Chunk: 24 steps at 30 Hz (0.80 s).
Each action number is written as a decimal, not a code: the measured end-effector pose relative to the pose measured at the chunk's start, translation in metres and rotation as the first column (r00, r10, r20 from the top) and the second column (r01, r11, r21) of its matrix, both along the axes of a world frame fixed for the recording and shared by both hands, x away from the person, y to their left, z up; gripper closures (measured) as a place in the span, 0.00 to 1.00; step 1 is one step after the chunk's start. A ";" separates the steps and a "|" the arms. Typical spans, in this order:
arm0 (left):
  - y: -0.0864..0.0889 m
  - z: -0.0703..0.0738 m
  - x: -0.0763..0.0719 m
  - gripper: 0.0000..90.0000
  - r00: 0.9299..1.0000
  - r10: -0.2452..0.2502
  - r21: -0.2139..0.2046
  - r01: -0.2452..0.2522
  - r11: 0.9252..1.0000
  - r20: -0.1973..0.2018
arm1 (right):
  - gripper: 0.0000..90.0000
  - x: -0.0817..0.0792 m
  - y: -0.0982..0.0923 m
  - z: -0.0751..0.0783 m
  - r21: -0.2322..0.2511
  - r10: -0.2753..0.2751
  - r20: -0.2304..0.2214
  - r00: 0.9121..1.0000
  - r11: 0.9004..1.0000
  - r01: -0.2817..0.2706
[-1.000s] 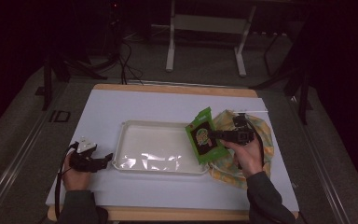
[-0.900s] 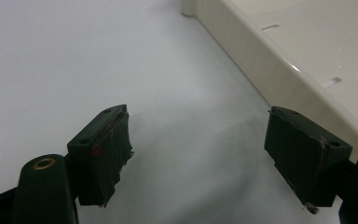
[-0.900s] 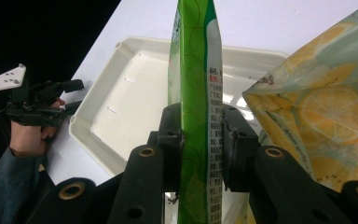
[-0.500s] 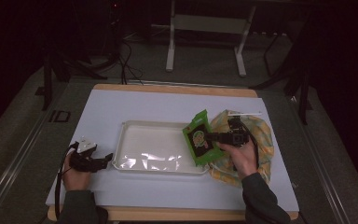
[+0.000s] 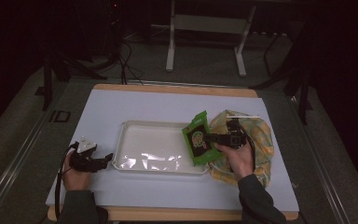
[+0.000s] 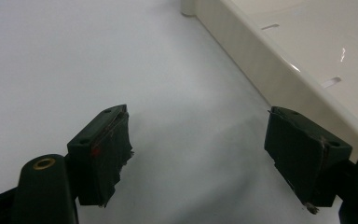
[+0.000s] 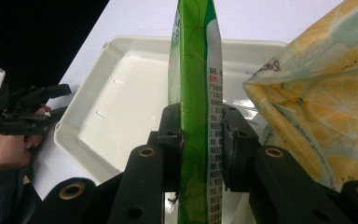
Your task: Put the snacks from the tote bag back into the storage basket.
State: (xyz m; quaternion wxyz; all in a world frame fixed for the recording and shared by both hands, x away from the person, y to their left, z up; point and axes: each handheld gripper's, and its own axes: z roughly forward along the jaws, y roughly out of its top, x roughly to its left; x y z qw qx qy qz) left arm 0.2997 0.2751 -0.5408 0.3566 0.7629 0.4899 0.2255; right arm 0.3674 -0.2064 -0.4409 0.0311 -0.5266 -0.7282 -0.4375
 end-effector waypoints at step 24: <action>0.000 0.000 0.000 0.25 1.000 0.001 0.002 -0.001 1.000 -0.001 | 0.80 -0.003 0.006 -0.016 -0.035 -0.039 -0.005 0.999 0.999 0.039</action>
